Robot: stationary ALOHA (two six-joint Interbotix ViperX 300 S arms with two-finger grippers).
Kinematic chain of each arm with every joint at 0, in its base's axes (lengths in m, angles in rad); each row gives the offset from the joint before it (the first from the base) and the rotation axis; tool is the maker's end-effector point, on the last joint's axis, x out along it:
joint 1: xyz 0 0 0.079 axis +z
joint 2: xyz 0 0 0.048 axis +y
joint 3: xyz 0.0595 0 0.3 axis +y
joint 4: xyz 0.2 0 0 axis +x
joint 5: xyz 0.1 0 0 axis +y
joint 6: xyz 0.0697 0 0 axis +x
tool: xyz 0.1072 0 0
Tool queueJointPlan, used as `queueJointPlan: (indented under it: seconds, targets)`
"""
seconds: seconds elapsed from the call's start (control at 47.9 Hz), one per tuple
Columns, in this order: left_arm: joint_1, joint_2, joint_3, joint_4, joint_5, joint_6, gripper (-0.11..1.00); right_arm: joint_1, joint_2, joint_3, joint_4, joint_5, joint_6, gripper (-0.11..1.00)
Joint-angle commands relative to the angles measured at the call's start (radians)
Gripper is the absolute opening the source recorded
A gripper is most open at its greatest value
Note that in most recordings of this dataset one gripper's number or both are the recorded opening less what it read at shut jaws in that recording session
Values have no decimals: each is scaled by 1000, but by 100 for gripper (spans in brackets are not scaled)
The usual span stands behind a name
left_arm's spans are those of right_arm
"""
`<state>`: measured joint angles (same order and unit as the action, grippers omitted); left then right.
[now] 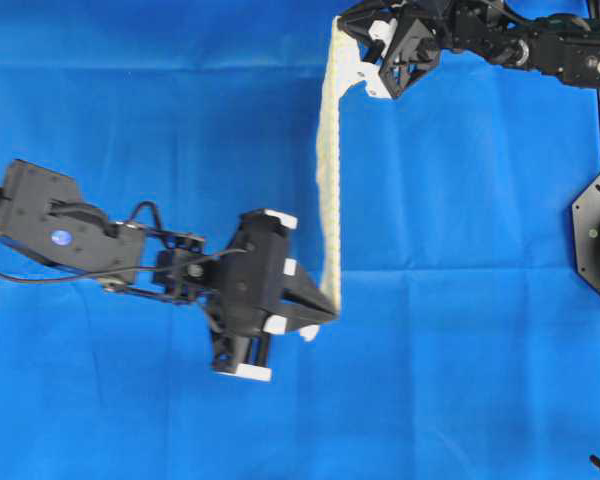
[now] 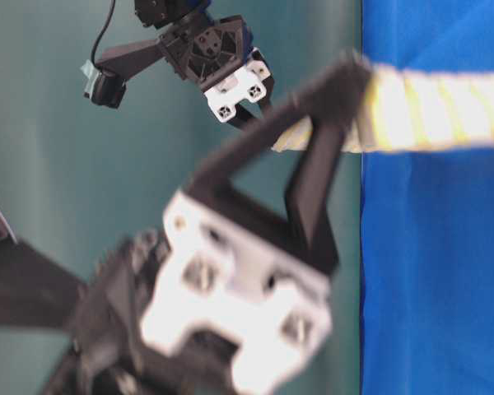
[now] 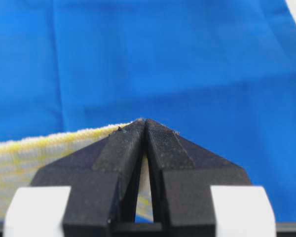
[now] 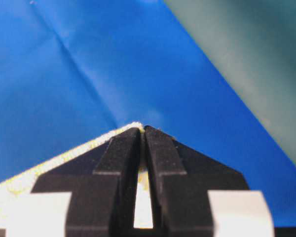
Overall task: Fold the yellow towel.
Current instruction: 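Lift the strip and swing it to lie vertically, right gripper leading upward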
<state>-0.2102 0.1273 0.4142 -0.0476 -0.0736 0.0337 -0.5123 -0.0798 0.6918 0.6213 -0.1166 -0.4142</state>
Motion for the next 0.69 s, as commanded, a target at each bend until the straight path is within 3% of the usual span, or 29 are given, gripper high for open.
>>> queueJointPlan:
  seconds: [0.0,0.167,0.481,0.669]
  targets:
    - [-25,8,-78,3,-5,17,1,-54,-9,-28,2,-6,-2,3]
    - [-18,54,-137,3,-3,23,1,-64,-15,-21,0,9,-2,3]
    - [-15,69,-149,3,-12,23,1,-69,-29,-12,-6,17,-3,3]
    - [-8,107,-195,3,-32,28,1,-89,-103,48,-6,32,-2,3]
